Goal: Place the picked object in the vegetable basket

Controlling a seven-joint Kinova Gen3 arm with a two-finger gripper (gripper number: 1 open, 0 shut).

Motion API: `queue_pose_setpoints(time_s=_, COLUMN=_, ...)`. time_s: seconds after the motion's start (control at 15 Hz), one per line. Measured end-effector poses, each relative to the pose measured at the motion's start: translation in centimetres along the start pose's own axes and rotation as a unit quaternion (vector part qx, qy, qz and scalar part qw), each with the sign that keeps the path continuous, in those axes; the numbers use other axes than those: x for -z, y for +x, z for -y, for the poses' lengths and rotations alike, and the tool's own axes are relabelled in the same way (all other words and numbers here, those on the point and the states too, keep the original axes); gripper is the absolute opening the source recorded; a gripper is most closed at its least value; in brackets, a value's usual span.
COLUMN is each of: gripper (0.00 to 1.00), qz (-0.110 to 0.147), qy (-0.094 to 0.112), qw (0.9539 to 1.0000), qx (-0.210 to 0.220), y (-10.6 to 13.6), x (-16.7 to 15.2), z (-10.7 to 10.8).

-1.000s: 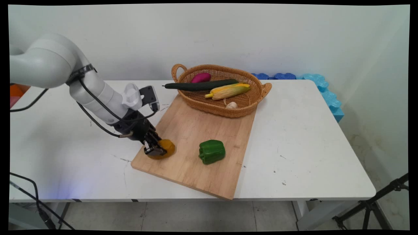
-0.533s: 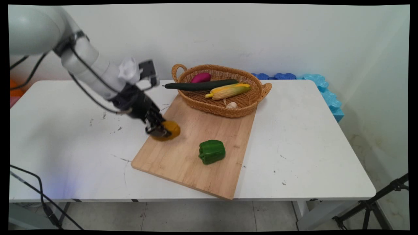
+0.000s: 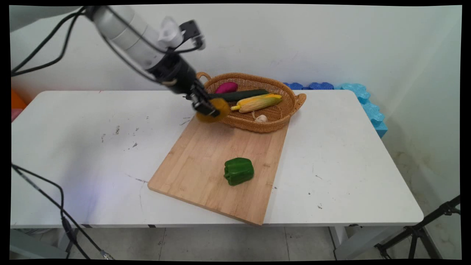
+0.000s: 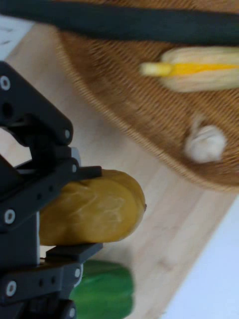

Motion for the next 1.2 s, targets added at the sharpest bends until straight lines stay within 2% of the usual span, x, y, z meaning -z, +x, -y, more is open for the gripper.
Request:
queue_pose_setpoints(time_s=0.2, gripper=0.00, qz=-0.014, qy=0.010, qw=0.9998, qx=0.005, y=3.4, x=-1.8, z=1.7)
queue_pose_setpoints(time_s=0.53, gripper=0.00, qz=-0.030, qy=0.026, qw=0.9991, qx=0.015, y=8.7, x=-6.7, z=4.7)
queue_pose_setpoints(time_s=0.87, gripper=0.00, qz=-0.037, qy=0.029, qw=0.9987, qx=0.021, y=12.1, x=-11.8, z=7.1)
queue_pose_setpoints(time_s=1.2, gripper=0.00, qz=-0.028, qy=0.018, qw=0.9992, qx=0.020, y=13.7, x=-16.7, z=8.3)
